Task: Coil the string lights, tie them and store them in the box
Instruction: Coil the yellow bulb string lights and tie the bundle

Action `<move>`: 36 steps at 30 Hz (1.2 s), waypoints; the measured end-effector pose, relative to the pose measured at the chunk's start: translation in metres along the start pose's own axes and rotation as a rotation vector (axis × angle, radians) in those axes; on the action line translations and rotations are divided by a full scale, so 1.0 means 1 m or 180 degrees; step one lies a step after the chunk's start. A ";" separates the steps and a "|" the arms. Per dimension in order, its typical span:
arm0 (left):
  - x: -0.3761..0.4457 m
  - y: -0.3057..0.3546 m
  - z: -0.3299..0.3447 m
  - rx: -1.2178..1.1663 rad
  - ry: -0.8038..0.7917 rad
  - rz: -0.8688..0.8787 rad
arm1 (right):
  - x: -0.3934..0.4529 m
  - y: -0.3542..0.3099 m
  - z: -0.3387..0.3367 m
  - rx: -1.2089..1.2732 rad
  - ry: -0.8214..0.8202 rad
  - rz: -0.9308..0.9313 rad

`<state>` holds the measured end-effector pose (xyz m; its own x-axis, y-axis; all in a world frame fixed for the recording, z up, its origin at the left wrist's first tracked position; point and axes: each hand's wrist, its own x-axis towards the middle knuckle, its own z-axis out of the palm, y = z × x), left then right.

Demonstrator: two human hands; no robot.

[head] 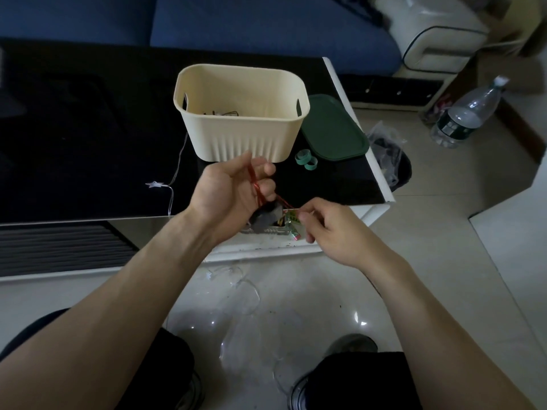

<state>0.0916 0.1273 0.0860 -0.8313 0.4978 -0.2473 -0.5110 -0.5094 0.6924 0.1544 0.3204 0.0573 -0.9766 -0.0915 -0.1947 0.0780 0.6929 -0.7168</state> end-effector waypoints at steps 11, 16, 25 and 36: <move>-0.008 -0.015 0.005 0.1252 -0.0713 -0.0917 | -0.011 -0.021 0.002 -0.0052 -0.0144 -0.0623; -0.006 -0.021 0.003 0.1394 -0.1194 -0.1245 | -0.015 -0.018 -0.001 0.0079 0.0396 -0.0567; -0.001 -0.019 -0.003 0.1944 -0.1099 -0.1133 | -0.016 -0.004 -0.038 0.0499 -0.0242 -0.0066; -0.006 -0.009 -0.003 0.1827 -0.1361 -0.1308 | -0.006 -0.008 -0.019 0.0601 0.0414 0.0036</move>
<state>0.1005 0.1269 0.0790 -0.3881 0.8496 -0.3572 -0.4685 0.1519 0.8703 0.1557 0.3290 0.0764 -0.9921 0.0168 -0.1242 0.1131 0.5462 -0.8300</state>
